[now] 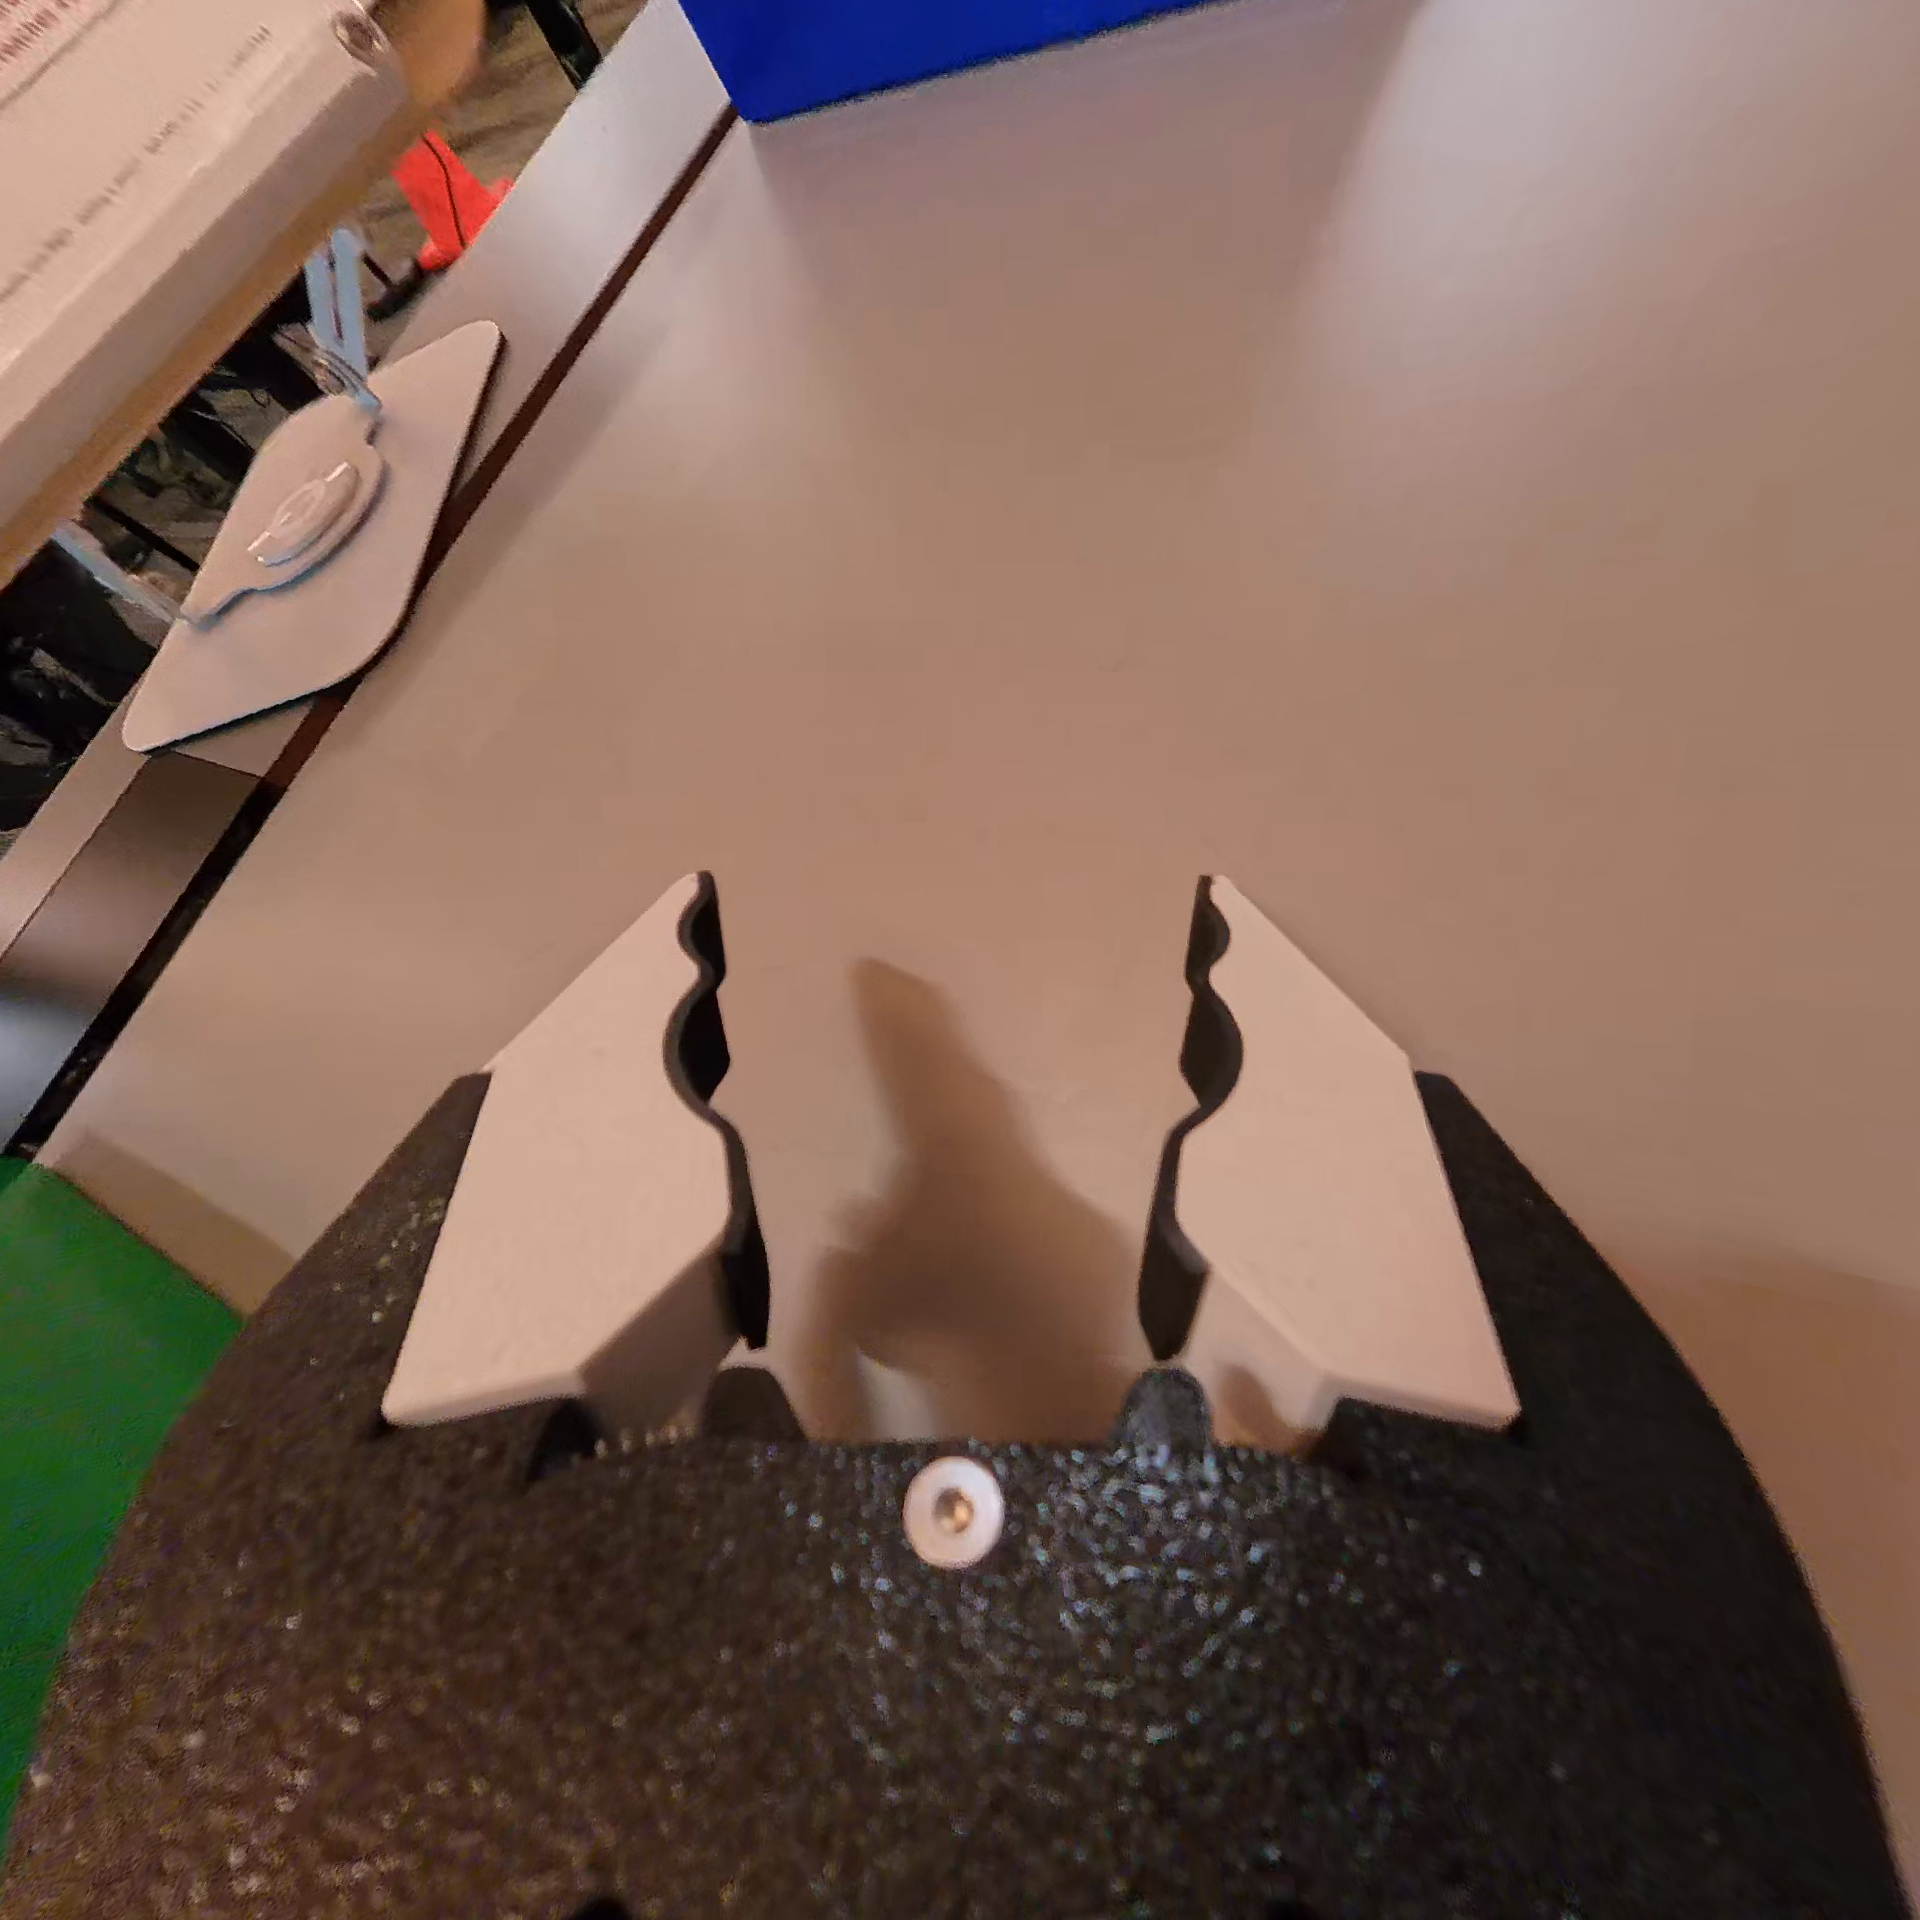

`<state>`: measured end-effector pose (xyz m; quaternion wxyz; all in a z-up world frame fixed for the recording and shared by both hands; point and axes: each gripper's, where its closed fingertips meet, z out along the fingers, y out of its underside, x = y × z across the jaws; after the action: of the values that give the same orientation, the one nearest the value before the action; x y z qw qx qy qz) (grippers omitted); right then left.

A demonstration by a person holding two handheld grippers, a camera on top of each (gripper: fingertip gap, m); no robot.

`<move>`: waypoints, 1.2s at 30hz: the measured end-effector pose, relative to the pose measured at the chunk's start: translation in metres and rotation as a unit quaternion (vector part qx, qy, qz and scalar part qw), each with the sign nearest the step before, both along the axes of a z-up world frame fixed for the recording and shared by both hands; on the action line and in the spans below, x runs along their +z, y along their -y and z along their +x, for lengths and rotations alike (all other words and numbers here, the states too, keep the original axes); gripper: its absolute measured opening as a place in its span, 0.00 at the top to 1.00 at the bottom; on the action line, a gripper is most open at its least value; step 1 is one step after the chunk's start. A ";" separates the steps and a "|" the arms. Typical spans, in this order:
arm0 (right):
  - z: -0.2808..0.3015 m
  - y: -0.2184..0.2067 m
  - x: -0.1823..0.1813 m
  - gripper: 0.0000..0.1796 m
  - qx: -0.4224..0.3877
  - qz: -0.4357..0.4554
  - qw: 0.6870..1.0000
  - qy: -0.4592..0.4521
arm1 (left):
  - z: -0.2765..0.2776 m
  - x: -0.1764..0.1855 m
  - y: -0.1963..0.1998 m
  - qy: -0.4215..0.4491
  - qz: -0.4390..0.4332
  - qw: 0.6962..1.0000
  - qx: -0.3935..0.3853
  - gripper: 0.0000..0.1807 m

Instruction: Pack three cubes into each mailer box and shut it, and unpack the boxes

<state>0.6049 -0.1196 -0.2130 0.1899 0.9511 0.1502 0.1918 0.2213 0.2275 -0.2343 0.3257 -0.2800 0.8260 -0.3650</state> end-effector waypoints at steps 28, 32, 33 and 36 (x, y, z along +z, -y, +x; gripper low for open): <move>-0.337 -0.061 0.023 0.41 -0.049 0.479 0.872 -0.084 | 0.085 0.005 -0.315 -0.368 0.333 0.867 0.047 0.25; -0.339 -0.071 0.018 0.40 -0.041 0.481 0.870 -0.101 | 0.074 -0.019 -0.315 -0.433 0.281 0.854 0.065 0.21; -0.341 -0.074 0.017 0.40 -0.037 0.483 0.868 -0.108 | 0.076 -0.020 -0.313 -0.432 0.263 0.860 0.072 0.22; -0.344 -0.086 0.016 0.41 -0.011 0.492 0.863 -0.111 | 0.074 -0.017 -0.312 -0.436 0.232 0.866 0.085 0.23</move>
<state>0.2607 -0.0333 -0.1974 -0.3185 0.9376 0.0460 0.1314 0.2956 0.5393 -0.2516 0.0182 -0.3956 0.9179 0.0255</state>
